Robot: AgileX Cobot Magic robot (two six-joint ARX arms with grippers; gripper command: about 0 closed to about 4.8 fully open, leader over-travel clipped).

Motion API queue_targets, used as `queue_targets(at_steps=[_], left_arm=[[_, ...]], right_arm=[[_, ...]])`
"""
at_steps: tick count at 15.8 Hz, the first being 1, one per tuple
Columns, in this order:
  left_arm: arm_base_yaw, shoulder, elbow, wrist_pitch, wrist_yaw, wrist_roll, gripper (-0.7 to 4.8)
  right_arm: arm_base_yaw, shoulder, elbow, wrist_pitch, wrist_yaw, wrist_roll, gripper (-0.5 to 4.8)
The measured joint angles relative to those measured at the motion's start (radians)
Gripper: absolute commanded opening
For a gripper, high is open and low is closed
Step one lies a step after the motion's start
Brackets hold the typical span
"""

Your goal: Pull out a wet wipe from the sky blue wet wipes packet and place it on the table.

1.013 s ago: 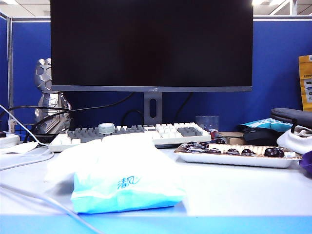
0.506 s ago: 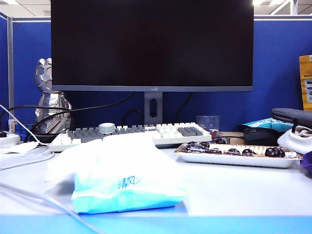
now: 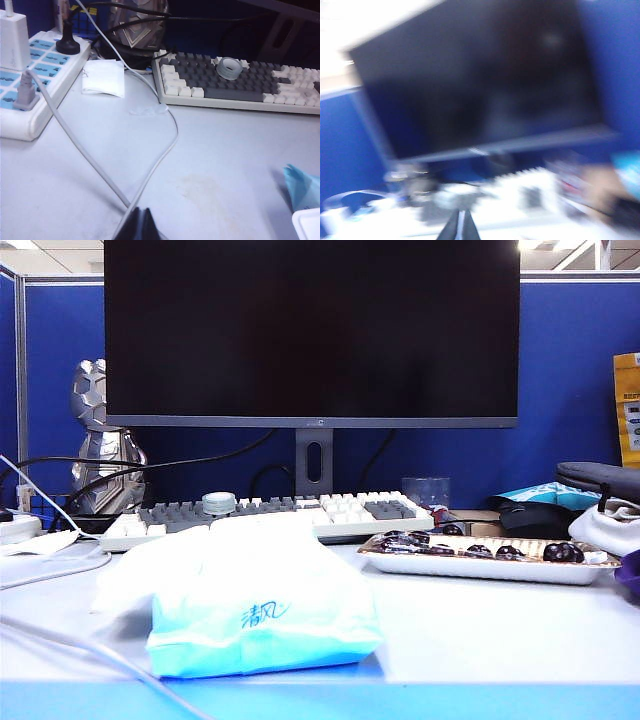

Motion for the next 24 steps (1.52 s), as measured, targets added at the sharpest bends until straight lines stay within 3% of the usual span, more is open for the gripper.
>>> queue_targets(at_steps=[2,3,4,7,8,11,15,17,18,22,23,24], left_arm=[[0.0,0.0,0.0,0.0,0.0,0.0,-0.03],[0.0,0.0,0.0,0.0,0.0,0.0,-0.03],[0.0,0.0,0.0,0.0,0.0,0.0,-0.03],[0.0,0.0,0.0,0.0,0.0,0.0,-0.03],[0.0,0.0,0.0,0.0,0.0,0.0,-0.03],[0.0,0.0,0.0,0.0,0.0,0.0,-0.03],[0.0,0.0,0.0,0.0,0.0,0.0,-0.03],[0.0,0.0,0.0,0.0,0.0,0.0,-0.03],[0.0,0.0,0.0,0.0,0.0,0.0,-0.03],[0.0,0.0,0.0,0.0,0.0,0.0,-0.03],[0.0,0.0,0.0,0.0,0.0,0.0,-0.03],[0.0,0.0,0.0,0.0,0.0,0.0,-0.03]], right_arm=[[0.039,0.198,0.142,0.044,-0.169,0.001,-0.01],[0.097,0.322,0.219,0.069,-0.313,0.014,-0.01],[0.156,0.401,0.245,0.109,-0.392,0.049,-0.01],[0.352,0.578,0.244,0.205,-0.423,0.15,-0.01],[0.375,0.606,0.244,0.197,-0.422,0.151,-0.01],[0.506,0.776,0.245,0.045,-0.308,0.052,-0.01],[0.695,0.936,0.244,-0.2,0.01,-0.238,0.0],[0.754,0.975,0.244,-0.227,0.154,-0.273,1.18],[0.76,0.983,0.245,-0.226,0.167,-0.288,1.39],[0.764,1.059,0.334,-0.229,0.177,-0.366,1.41],[0.765,1.091,0.375,-0.228,0.176,-0.387,1.59],[0.765,1.124,0.409,-0.23,0.176,-0.395,2.11]])
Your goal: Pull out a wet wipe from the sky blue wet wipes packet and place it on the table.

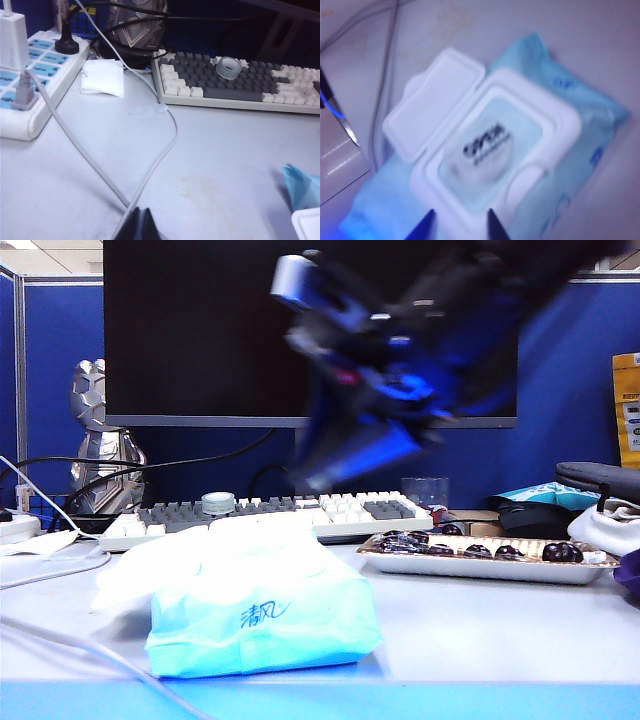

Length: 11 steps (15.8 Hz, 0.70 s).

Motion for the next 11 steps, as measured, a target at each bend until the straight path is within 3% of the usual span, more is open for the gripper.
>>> queue_targets(at_steps=[2,11], left_arm=[[0.0,0.0,0.0,0.0,0.0,0.0,-0.03],[0.0,0.0,0.0,0.0,0.0,0.0,-0.03]], right_arm=[[0.0,0.057,0.066,-0.049,0.0,-0.022,2.57],[0.0,0.122,0.137,-0.214,0.049,-0.101,2.52]])
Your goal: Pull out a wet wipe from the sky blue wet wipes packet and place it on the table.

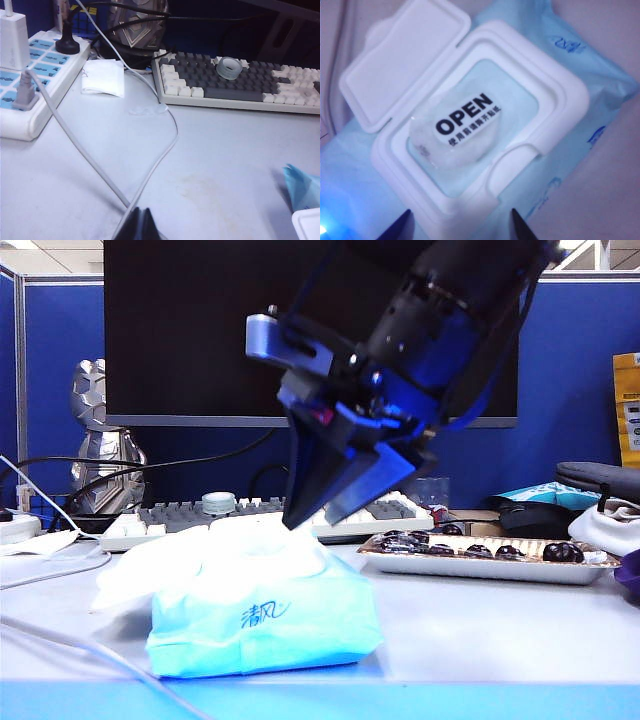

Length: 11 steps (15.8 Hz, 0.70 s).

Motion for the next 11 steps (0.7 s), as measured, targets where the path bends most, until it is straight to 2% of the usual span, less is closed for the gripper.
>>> queue_targets(at_steps=[11], left_arm=[[0.0,0.0,0.0,0.0,0.0,0.0,-0.03]], right_arm=[[0.009,0.075,0.01,0.081,-0.012,-0.026,2.47]])
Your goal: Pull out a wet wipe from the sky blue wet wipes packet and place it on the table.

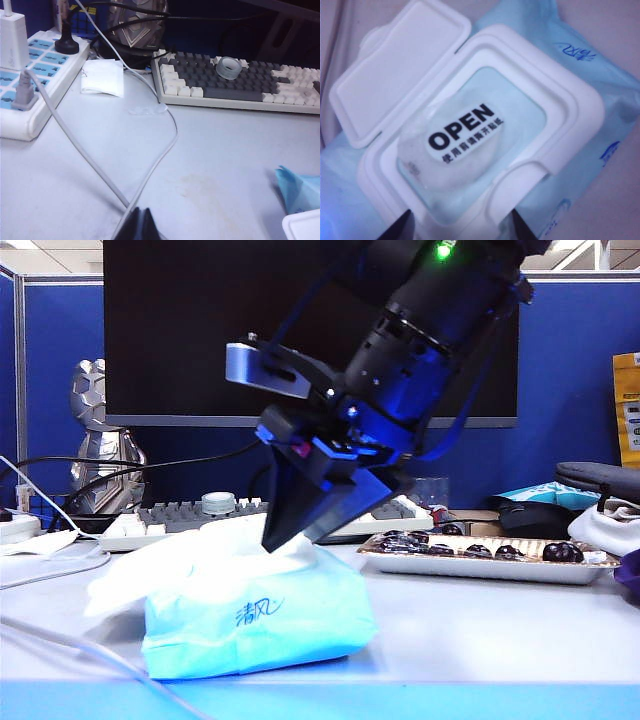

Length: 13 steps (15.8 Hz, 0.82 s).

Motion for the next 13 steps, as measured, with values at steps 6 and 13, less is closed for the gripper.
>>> queue_targets(at_steps=[6,13], left_arm=[[0.0,0.0,0.0,0.0,0.0,0.0,-0.03],[0.0,0.0,0.0,0.0,0.0,0.0,-0.03]], right_arm=[[0.006,0.0,0.006,0.016,0.001,-0.002,2.21],[0.054,0.0,0.012,0.014,0.116,-0.051,2.68]])
